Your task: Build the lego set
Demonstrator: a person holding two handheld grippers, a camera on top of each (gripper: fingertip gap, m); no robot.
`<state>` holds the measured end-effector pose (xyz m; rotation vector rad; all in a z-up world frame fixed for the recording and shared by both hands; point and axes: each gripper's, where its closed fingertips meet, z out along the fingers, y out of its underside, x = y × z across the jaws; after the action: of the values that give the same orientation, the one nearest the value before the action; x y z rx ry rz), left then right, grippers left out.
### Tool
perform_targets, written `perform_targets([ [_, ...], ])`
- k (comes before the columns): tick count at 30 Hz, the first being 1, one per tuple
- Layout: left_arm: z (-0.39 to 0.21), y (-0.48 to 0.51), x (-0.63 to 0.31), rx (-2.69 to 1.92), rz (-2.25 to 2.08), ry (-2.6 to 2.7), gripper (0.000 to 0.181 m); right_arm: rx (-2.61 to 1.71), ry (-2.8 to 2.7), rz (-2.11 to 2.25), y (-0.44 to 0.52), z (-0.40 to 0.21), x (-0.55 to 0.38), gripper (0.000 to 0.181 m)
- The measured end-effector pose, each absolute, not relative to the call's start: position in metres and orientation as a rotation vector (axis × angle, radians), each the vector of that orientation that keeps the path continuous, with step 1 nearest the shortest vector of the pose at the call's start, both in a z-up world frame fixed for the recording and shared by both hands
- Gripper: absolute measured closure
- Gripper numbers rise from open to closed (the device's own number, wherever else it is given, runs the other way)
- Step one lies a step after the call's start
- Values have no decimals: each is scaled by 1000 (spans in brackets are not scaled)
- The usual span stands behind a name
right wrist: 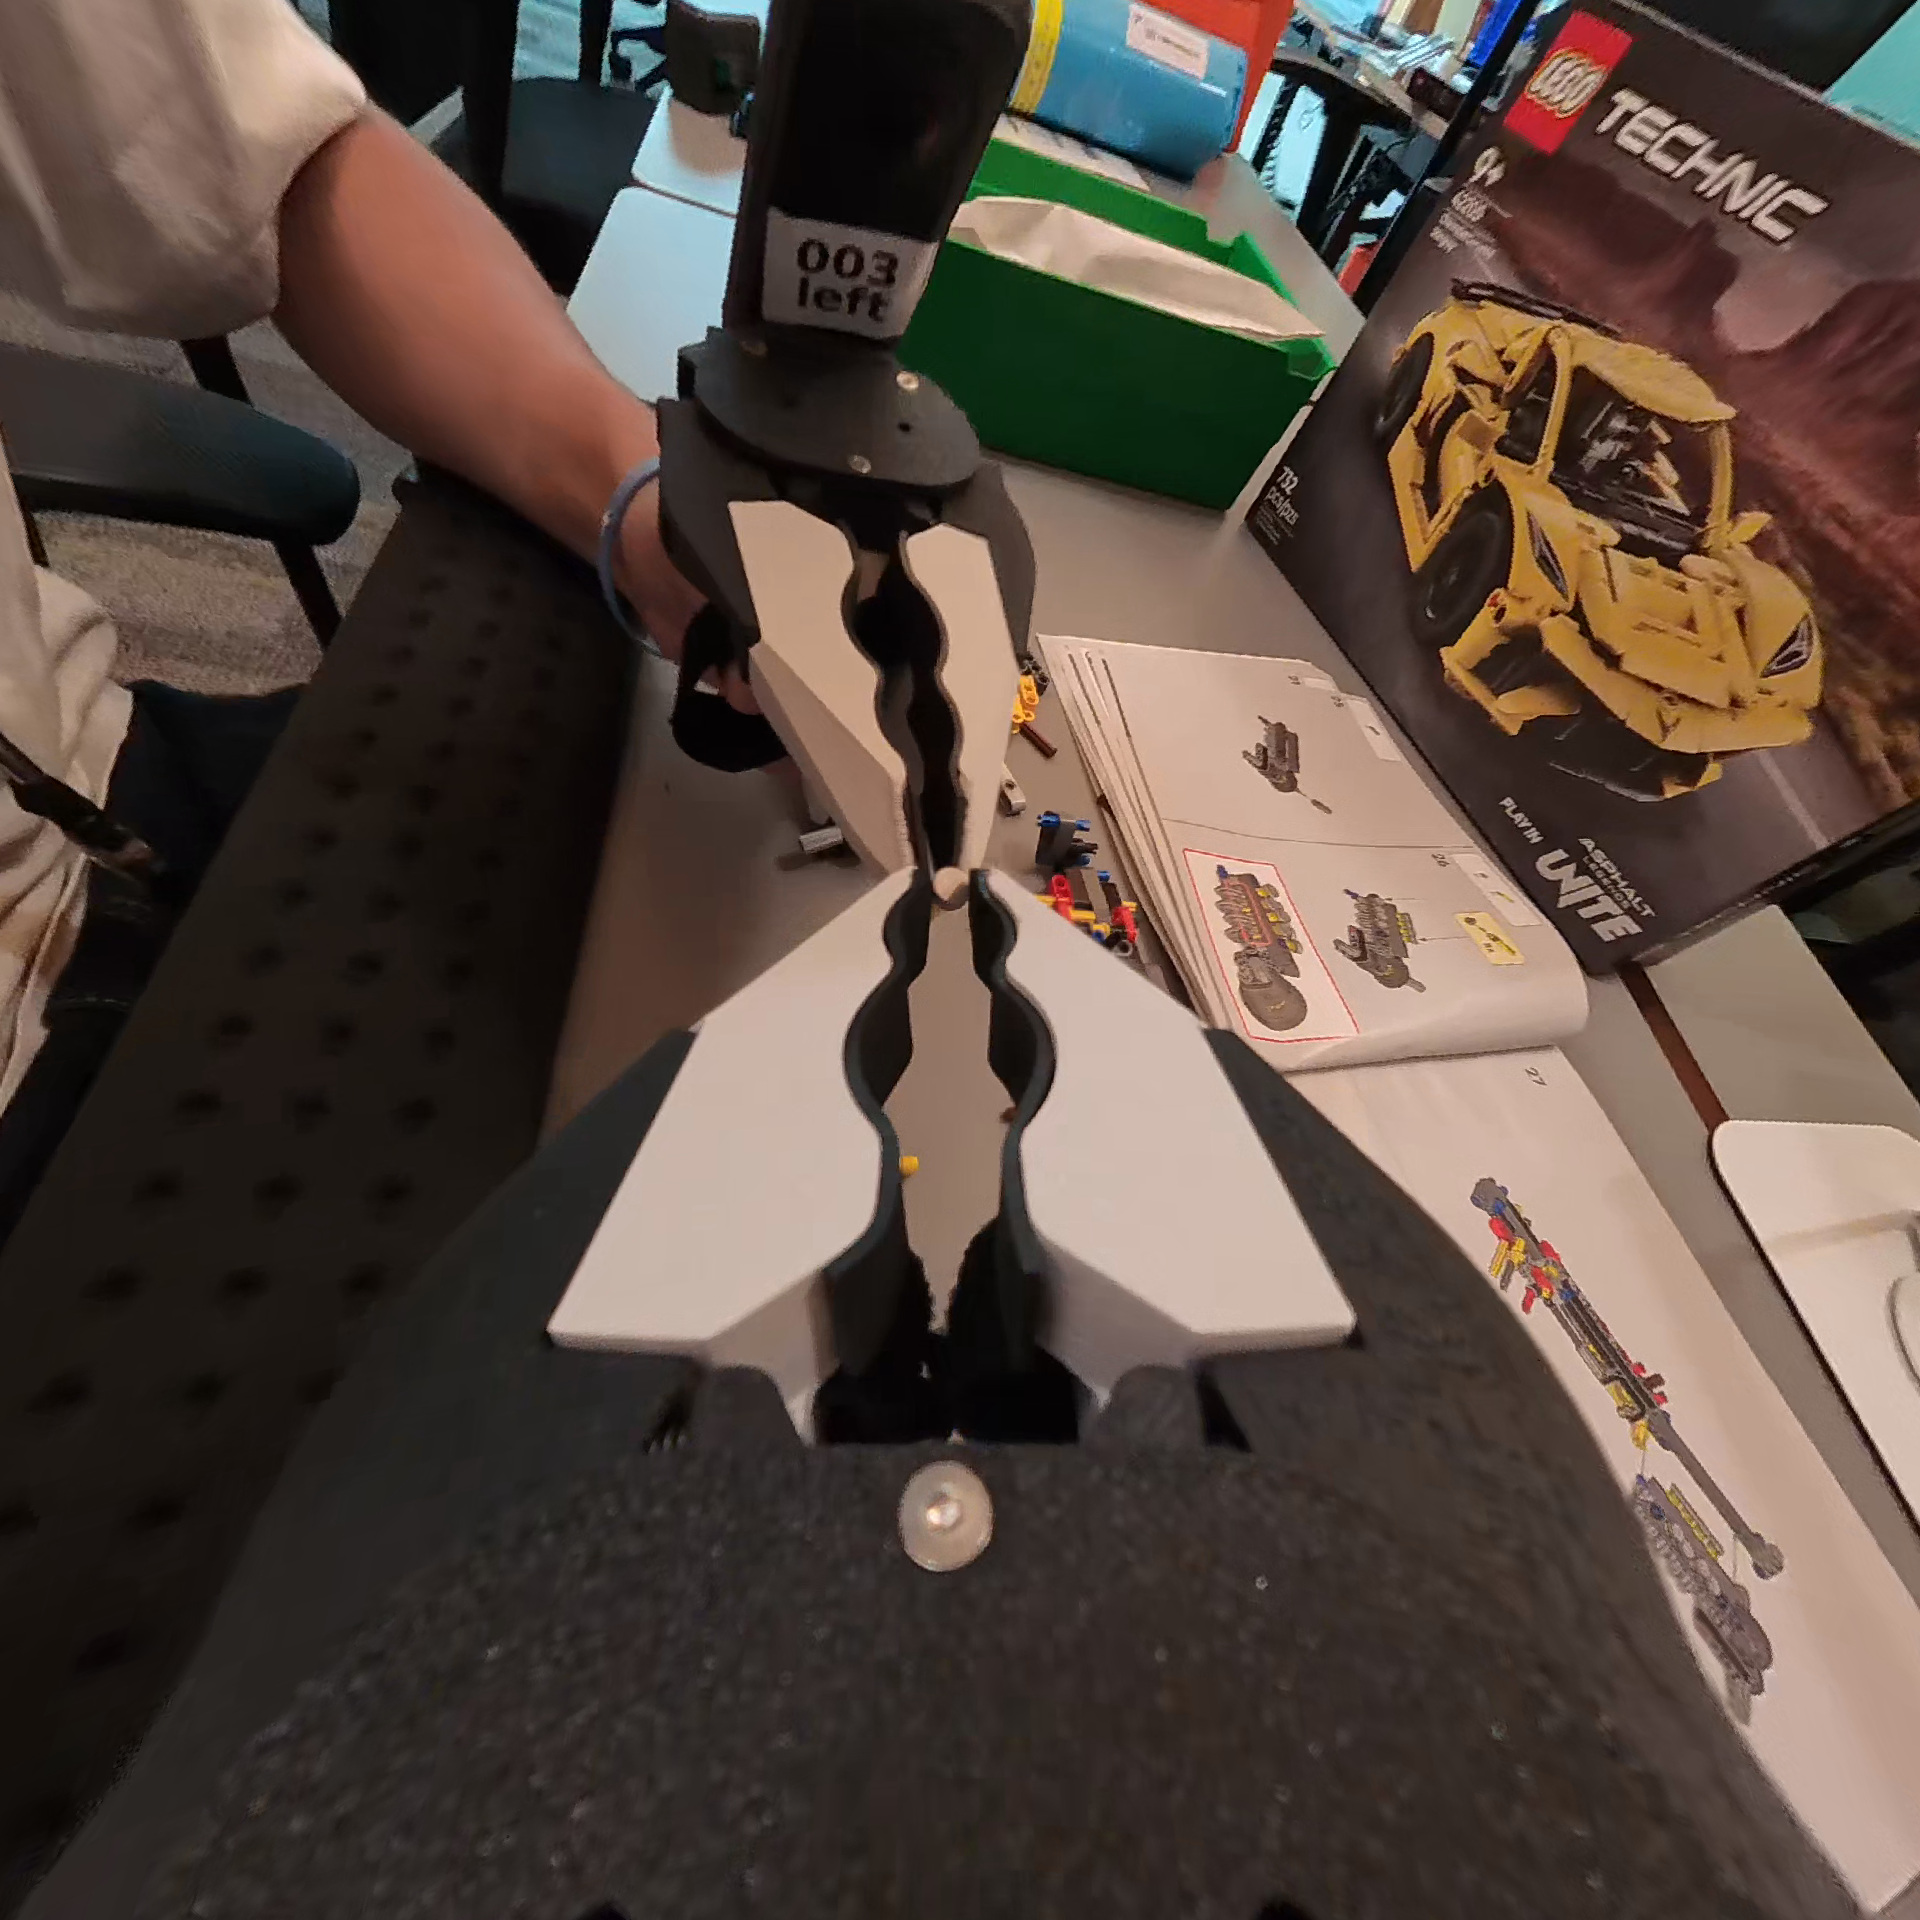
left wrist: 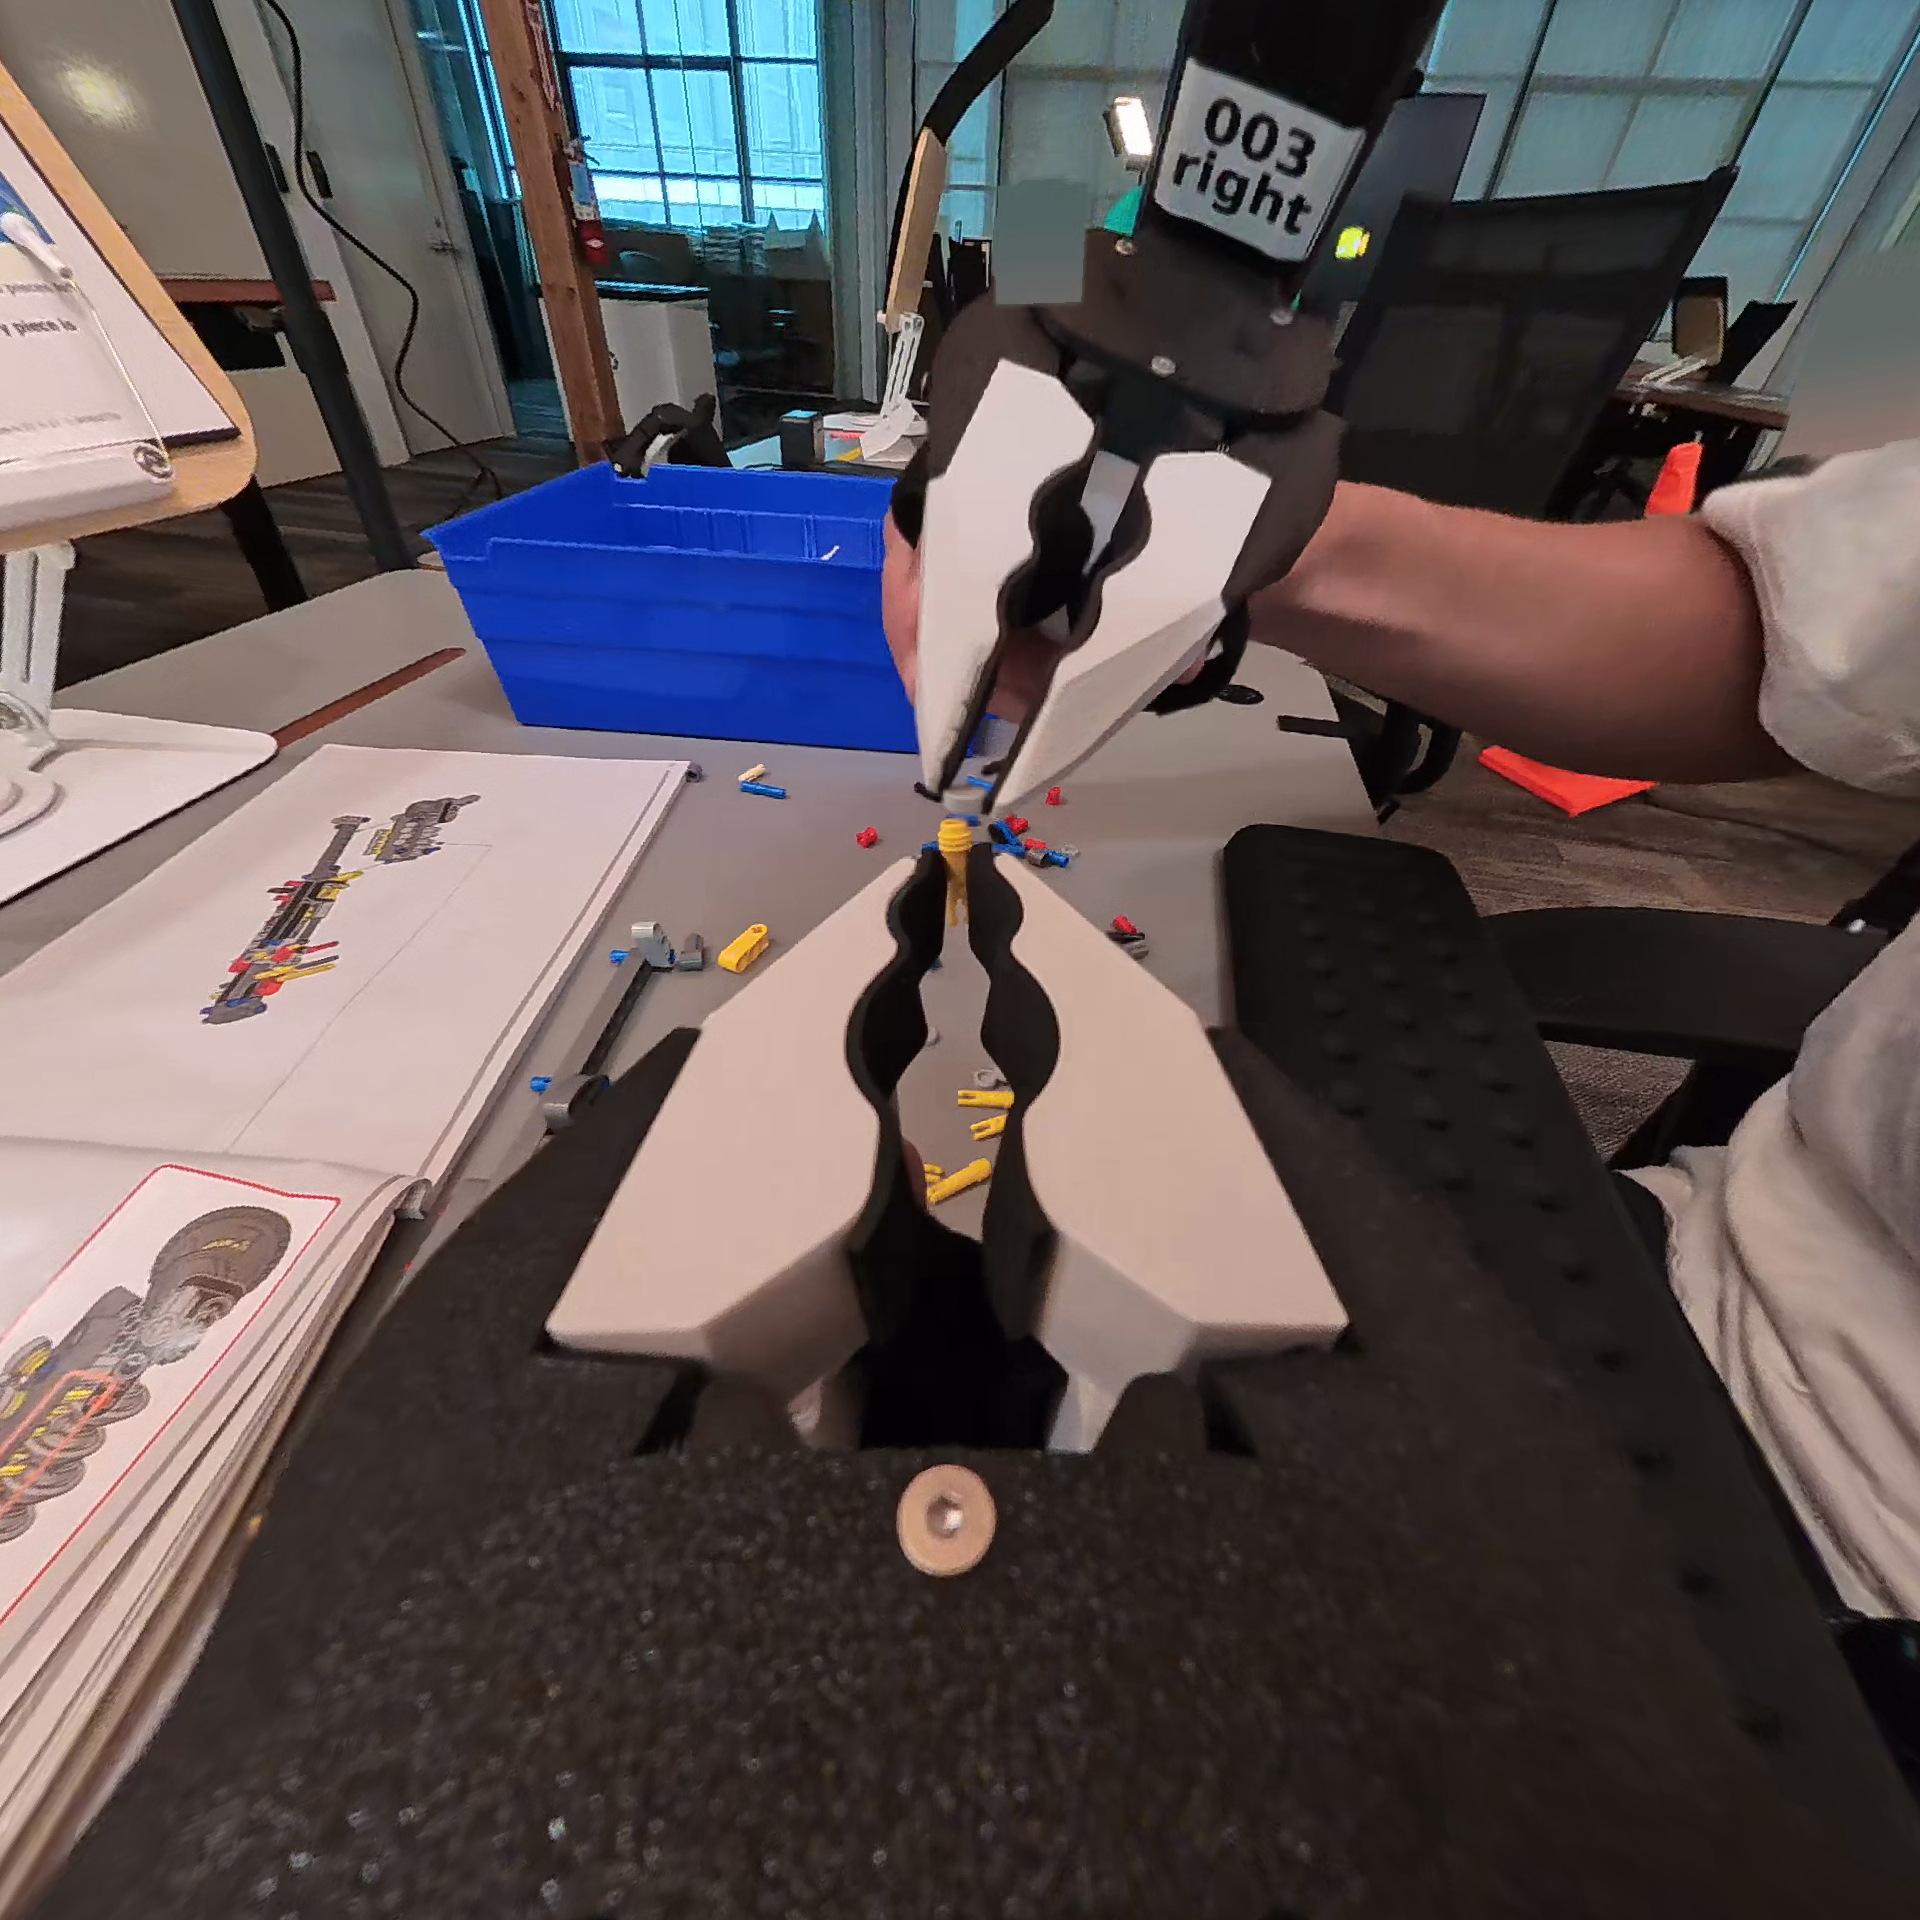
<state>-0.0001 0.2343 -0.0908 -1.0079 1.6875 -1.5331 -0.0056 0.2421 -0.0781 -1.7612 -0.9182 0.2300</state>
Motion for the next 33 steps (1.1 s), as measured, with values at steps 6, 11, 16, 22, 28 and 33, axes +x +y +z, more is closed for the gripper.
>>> perform_targets([
  [6, -94, 233, 0, -971, -1468, 1712, 178, -1795, -980, 228, 244, -82, -7, 174],
  [11, -96, 234, 0, -988, -1466, 1714, 177, -1803, -1004, 206, 244, -84, -7, 174],
  [16, -95, 232, -1, -1020, -1544, 1719, 177, -1786, -1009, 173, 243, -84, -9, 174],
  [22, -75, 228, -9, -993, -1730, 1639, 177, -1689, -825, 434, 242, -66, -18, 175],
  [28, -64, 229, -13, -990, -1835, 1590, 178, -1593, -714, 518, 243, -53, -18, 175],
  [33, -64, 229, -13, -996, -1852, 1583, 178, -1579, -695, 519, 242, -53, -17, 175],
])
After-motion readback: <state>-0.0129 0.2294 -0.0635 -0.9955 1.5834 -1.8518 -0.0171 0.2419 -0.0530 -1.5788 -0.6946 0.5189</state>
